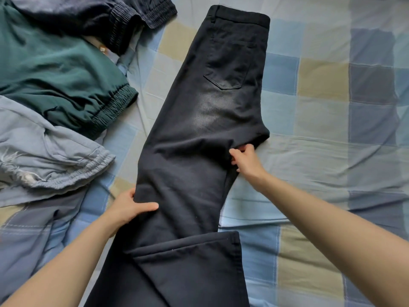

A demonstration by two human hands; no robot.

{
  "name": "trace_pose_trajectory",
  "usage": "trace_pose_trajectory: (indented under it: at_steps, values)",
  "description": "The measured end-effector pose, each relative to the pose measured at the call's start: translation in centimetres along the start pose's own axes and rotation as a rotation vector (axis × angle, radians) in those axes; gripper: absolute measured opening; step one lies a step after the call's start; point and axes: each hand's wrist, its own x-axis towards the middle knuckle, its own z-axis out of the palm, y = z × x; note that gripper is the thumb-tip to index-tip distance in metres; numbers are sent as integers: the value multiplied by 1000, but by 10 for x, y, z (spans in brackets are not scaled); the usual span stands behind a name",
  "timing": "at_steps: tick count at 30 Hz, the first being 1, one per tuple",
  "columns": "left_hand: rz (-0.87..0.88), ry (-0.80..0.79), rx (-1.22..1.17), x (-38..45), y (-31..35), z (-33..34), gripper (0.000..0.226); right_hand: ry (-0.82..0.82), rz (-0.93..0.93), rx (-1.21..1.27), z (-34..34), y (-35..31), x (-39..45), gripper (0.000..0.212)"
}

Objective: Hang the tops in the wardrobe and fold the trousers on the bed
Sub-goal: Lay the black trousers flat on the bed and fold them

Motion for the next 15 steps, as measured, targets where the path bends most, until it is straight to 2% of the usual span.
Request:
trace_pose_trajectory:
  at_steps: [1, 3, 5, 7, 10, 13, 15]
  values:
    - [-6, -2, 62, -6, -5, 2, 44, -69, 31, 62, 6, 1, -7, 38]
    - [-28, -21, 192, -18, -18, 6, 40, -117, 47, 133, 16, 7, -17, 30]
    - [-65, -39, 336, -29, -31, 7, 36, -19, 41, 10, 18, 18, -20, 19]
    - [-133, -25, 428, -38, -42, 3, 32, 88, 93, -182, 15, 27, -22, 18]
    - [-152, 64, 503, -49, -58, -7, 25, 28, 164, -153, 10, 30, -36, 25]
    - [-239, 190, 289, -62, -74, -10, 26, -192, 240, 10, 5, 29, -74, 29]
    - [-356, 192, 112, -72, -81, -4, 21, -354, 309, -25, 5, 43, -106, 38]
